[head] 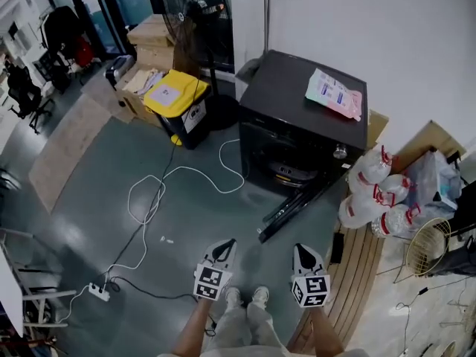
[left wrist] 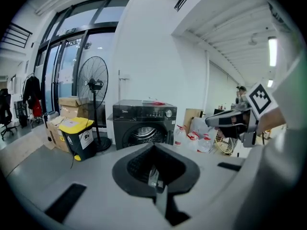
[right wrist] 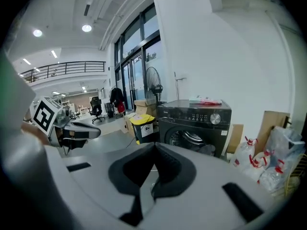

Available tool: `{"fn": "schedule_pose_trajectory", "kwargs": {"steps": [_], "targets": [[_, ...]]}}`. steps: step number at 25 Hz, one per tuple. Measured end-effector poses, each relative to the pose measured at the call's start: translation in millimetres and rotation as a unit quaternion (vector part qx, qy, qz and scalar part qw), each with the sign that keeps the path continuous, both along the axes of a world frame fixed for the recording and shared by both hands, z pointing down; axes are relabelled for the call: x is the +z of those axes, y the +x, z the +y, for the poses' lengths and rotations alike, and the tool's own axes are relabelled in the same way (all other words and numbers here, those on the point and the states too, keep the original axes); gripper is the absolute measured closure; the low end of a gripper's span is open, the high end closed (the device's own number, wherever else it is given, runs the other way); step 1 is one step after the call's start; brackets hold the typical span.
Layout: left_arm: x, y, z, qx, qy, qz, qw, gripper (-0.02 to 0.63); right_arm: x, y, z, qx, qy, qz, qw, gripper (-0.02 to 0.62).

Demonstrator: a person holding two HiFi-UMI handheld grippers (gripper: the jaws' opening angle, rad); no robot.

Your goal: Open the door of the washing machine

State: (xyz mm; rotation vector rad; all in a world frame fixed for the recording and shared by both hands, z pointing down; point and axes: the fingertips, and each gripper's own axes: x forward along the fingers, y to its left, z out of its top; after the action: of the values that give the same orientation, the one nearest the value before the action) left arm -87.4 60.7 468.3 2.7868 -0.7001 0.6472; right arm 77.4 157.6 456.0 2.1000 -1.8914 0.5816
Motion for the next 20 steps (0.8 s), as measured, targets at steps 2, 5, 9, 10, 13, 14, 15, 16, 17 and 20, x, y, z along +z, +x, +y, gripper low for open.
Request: {"fn": "schedule_pose_trajectory", "kwargs": {"steps": [2,5,9,10,13,14,15,16,17,20], "targets": [[-11.1,-4.3,-1.1,-0.004,0.006,0.0,1.0,0.598,-16.9,1.5,1.1,-0.002,0.007,0.007,1.0,0.597],[-34.1,-8.3,-6.2,-0.01,0.016,0.001,0.9998,0.598,-43.9,4.2,-1.3,-0.004,0.022,0.018,1.0,0.597],[-69.5,-8.6,-6.9,-0.015,0.029,0.009,0.9994,0.598,-72.9,9.0,1.8,-0.001,0.036,0.023,0.999,0.597],[-76.7,-8.2,-7.4,-0.016,0.033,0.012,0.9992,0.598,-78.5,10.7,3.0,0.001,0.038,0.024,0.999,0.597],[-96.2,-7.6,-7.7,-0.019,0.044,0.016,0.9987,0.598,-94.4,15.9,9.0,0.007,0.046,0.027,0.999,0.597],[-102.3,-7.7,-7.0,-0.021,0.046,0.017,0.9986,0.598,-98.9,17.6,11.9,0.008,0.048,0.029,0.998,0.597],[-108.2,-7.9,-5.9,-0.022,0.049,0.019,0.9984,0.598,-103.0,19.2,15.0,0.008,0.049,0.031,0.998,0.597],[-113.6,-8.2,-4.7,-0.024,0.052,0.021,0.9981,0.598,-106.8,20.6,18.3,0.008,0.05,0.033,0.998,0.597],[-118.7,-8.3,-4.0,-0.026,0.055,0.024,0.9979,0.598,-110.5,22.4,21.0,0.009,0.051,0.035,0.998,0.597],[-131.1,-9.7,-3.9,-0.032,0.061,0.029,0.9972,0.598,-120.8,26.3,27.3,0.011,0.058,0.039,0.998,0.597]]}}
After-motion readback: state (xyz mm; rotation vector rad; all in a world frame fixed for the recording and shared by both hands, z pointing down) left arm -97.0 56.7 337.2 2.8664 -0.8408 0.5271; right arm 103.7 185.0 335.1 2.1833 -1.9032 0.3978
